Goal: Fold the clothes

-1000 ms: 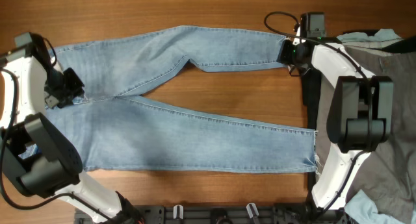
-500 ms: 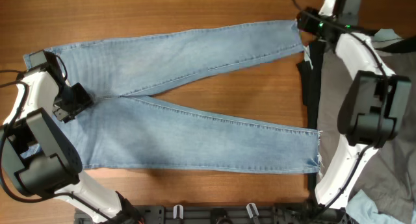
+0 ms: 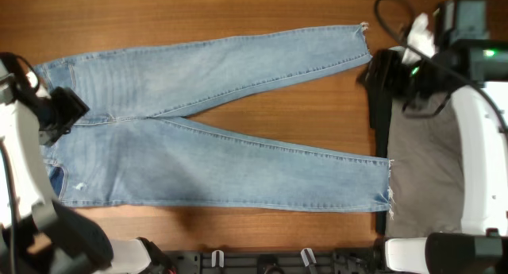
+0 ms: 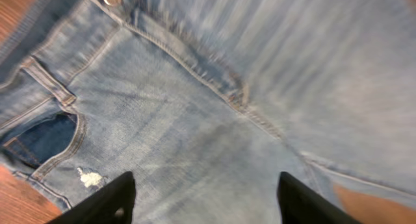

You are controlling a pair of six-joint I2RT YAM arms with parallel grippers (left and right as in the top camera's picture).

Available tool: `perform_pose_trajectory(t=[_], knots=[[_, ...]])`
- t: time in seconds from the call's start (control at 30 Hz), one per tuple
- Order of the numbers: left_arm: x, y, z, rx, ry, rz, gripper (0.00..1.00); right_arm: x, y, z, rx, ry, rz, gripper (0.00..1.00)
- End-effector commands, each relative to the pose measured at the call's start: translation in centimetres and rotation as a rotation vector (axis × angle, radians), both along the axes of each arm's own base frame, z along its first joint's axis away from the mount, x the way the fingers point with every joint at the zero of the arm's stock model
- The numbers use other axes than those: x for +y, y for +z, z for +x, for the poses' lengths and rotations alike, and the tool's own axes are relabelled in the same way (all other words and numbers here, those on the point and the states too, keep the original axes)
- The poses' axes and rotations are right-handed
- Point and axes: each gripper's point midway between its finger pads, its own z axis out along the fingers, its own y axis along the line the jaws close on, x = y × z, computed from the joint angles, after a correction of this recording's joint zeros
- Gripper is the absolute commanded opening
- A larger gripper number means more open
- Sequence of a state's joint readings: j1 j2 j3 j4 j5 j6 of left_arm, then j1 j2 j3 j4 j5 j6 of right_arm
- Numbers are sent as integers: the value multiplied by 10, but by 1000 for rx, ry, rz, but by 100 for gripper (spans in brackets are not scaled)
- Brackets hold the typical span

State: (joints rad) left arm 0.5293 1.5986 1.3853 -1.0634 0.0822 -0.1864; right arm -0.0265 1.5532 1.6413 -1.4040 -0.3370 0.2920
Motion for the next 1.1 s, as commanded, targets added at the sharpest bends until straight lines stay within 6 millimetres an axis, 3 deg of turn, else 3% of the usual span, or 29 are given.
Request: perform_pose_trajectory(t=[0.0,0.1,0.17,0.27,0.4,0.5,0.57,0.6,0.7,0.73,0.77,0.87,0.9,0.97,1.07], knots=[[0,38,-3,-111,41,20,73,18,-66,-40,265,-37,-56,57],[-9,40,0,-137,23,-20,76,45,-145,-83,420,-28,-64,9],[-20,42,6,-169,-9,-75,77,49,-179,-98,453,-76,-65,4],[-32,43,11,-171,-48,-82,77,48,-217,-108,466,-194,-44,4],[-49,41,17,-163,-101,-90,77,56,-245,-90,437,-209,-4,4],[-58,40,17,-151,-122,-97,77,75,-276,-68,411,-132,88,4],[-58,40,16,-146,-123,-99,77,77,-278,-49,364,-40,83,4],[-58,40,16,-145,-124,-99,77,79,-271,-28,289,11,84,4],[-57,39,14,-138,-151,-83,80,87,-222,31,100,100,89,4],[-54,37,11,-117,-153,-60,84,83,-198,37,92,108,85,7],[-49,35,7,-93,-141,-34,85,79,-180,34,98,110,82,24],[-47,35,5,-85,-136,-26,84,59,-146,-1,175,56,55,52],[-47,35,5,-85,-136,-26,84,45,-146,-24,269,-11,-1,63],[-44,34,4,-76,-130,-11,84,21,-161,-62,427,-128,-127,77],[-25,30,-14,-6,-62,34,85,-9,-196,-84,492,-300,-231,80]])
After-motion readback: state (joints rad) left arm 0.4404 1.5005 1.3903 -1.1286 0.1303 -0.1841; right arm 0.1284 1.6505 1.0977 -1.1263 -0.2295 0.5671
